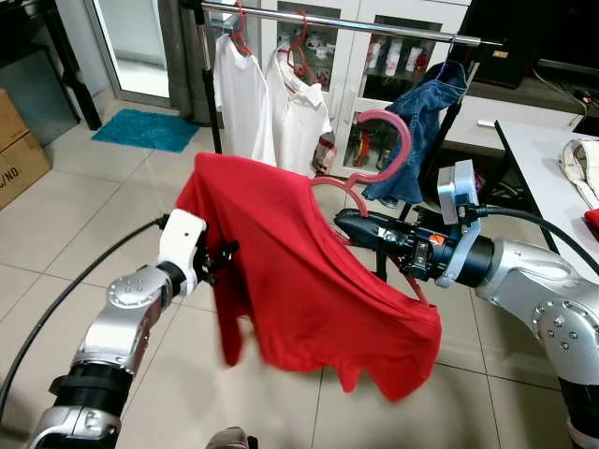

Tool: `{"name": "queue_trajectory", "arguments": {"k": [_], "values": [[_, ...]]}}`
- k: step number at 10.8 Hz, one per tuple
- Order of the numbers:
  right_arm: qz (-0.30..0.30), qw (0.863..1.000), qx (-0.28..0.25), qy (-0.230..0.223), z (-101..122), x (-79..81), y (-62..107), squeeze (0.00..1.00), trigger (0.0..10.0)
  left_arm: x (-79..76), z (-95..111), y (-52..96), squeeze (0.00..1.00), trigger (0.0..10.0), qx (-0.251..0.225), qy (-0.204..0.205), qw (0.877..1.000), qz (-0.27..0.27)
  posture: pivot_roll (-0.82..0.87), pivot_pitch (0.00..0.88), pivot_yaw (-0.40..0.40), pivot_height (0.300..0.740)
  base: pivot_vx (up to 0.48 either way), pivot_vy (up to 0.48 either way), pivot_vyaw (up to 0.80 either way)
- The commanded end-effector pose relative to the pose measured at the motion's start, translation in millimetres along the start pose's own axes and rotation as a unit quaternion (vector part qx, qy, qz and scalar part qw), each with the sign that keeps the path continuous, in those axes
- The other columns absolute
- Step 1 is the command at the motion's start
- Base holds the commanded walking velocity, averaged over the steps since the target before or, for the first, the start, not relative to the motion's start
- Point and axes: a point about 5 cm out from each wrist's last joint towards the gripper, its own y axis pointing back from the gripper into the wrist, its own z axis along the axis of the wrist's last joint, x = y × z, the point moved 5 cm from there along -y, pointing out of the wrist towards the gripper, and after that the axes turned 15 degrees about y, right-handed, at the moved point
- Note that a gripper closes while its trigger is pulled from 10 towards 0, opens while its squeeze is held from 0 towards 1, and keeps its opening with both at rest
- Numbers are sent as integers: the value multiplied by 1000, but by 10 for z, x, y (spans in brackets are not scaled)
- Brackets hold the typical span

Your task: Hang hanger

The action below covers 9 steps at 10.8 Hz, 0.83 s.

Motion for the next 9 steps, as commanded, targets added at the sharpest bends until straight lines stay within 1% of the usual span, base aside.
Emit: {"name": "queue_trajectory", "arguments": {"k": [1,3,5,8,9], "values": [[4,1000,-16,15,126,2,14,0,10000,-15,110,-43,0,0,-14,-10,1000,-5,-18,0,-43,740,0,0,0],[-1,1000,-14,12,112,3,23,0,10000,16,87,-64,0,0,-15,-18,1000,5,-23,0,-40,740,0,0,0],[-5,1000,-13,10,106,0,27,0,10000,20,43,-72,0,0,-17,-14,1000,7,-26,0,-38,740,0,0,0],[-14,1000,-18,6,118,-30,37,0,10000,111,-53,-56,0,0,-7,-18,999,31,-28,0,-38,740,0,0,0],[-17,1000,-21,5,126,-33,36,0,10000,148,-119,-38,0,0,3,-17,999,40,-30,0,-37,740,0,0,0]]}}
